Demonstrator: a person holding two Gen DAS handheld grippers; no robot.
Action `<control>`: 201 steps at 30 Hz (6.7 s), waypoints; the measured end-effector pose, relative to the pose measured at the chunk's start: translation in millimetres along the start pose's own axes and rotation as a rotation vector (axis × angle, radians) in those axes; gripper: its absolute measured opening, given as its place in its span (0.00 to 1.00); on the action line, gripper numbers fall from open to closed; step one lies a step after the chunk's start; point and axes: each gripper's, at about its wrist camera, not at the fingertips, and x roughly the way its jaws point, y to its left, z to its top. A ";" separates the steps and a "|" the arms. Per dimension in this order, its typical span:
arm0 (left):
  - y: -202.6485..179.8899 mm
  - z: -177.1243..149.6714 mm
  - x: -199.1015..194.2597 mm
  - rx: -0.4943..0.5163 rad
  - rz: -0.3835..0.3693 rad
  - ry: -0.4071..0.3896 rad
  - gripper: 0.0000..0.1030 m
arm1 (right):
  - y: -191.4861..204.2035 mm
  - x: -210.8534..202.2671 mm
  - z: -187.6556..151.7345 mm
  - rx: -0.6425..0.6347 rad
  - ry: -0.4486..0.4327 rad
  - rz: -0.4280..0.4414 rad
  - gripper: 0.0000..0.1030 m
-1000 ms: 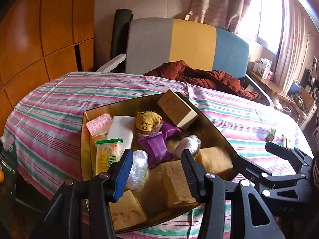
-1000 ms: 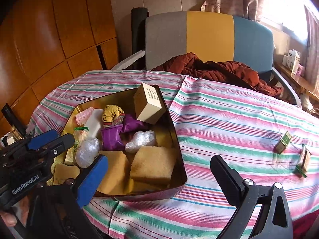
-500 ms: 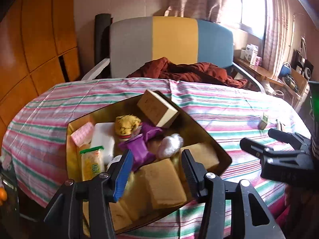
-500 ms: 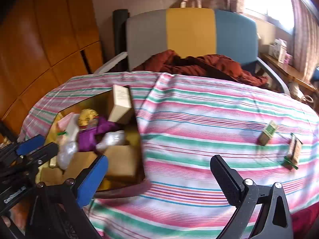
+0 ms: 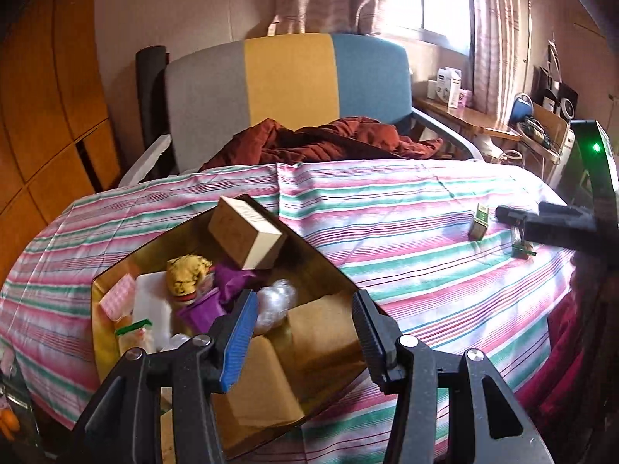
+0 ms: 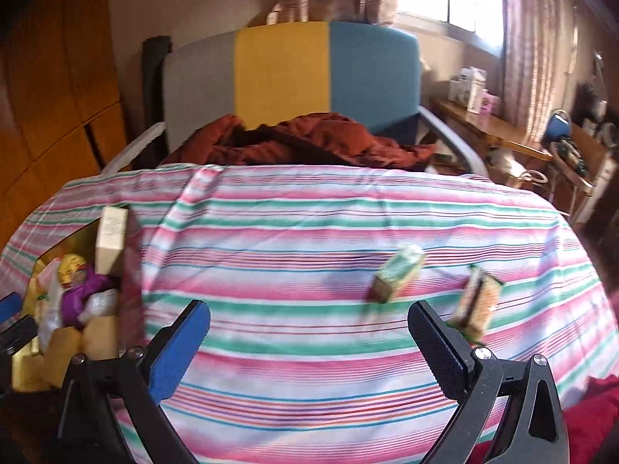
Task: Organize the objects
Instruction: 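Withdraw both open tools from the tray toward the green box and cracker bar, then grasp the green printed box with the left tool while the right tool grasps the cracker bar, then carry the green box and cracker bar to the gold tray and release both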
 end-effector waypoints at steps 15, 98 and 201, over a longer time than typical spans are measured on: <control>-51.9 24.6 25.4 0.090 -0.062 0.017 0.50 | -132.6 22.5 9.7 0.349 -0.031 -0.167 1.00; -178.1 -2.4 146.4 0.224 -0.371 0.247 0.30 | -184.8 67.0 -16.3 0.649 0.226 -0.061 0.80; 56.2 -28.8 -16.6 -0.228 -0.138 -0.017 0.30 | 34.2 105.2 -36.3 -0.245 0.387 0.136 0.68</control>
